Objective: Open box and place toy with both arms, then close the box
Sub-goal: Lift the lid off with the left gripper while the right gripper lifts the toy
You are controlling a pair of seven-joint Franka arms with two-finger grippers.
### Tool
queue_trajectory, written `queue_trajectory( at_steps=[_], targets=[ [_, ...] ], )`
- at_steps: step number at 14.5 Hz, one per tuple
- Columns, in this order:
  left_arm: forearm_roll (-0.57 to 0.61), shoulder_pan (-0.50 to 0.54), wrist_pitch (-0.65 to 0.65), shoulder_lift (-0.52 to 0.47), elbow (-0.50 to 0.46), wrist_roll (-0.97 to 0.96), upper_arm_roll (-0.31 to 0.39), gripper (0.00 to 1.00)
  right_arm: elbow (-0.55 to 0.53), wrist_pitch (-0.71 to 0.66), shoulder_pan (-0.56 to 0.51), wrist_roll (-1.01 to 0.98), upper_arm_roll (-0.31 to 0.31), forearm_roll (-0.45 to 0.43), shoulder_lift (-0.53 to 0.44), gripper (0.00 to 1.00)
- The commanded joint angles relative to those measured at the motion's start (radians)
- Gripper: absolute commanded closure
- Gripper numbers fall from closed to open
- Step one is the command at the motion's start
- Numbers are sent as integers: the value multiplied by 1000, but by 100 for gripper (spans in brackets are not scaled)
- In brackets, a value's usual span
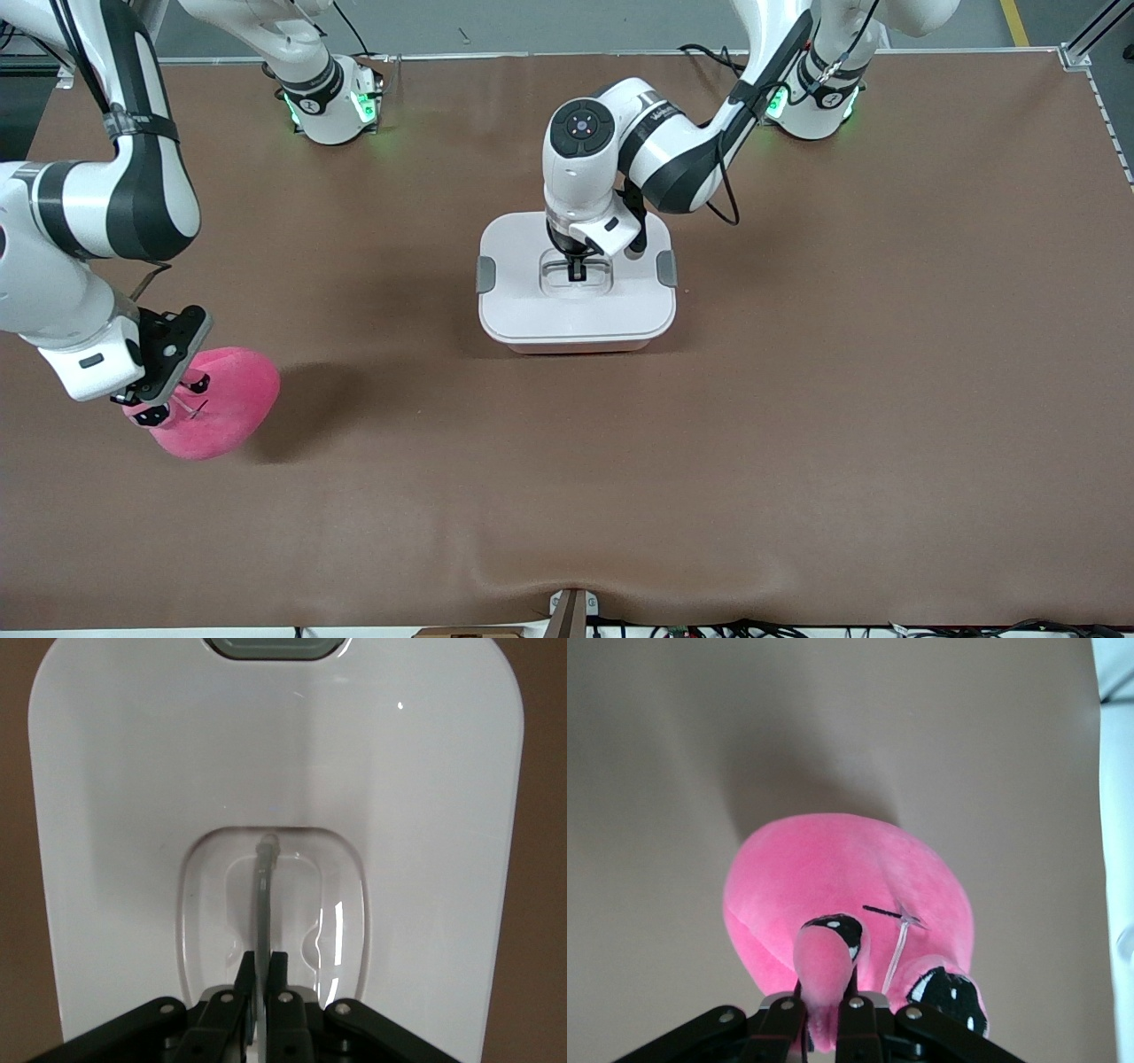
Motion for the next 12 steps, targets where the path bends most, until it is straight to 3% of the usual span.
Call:
queue_trajectory(
  at_steps=[1, 6, 12],
  targets=[
    [16, -8, -29, -54, -31, -15, 3, 100, 30, -62, 12, -132, 16, -1, -28, 100],
    [16, -7, -52, -82, -28, -8, 5, 100, 42, -165, 109, -291, 21, -88, -40, 100],
    [16, 16, -60, -114, -28, 23, 6, 100, 36, -294, 339, -226, 20, -228, -80, 100]
  ],
)
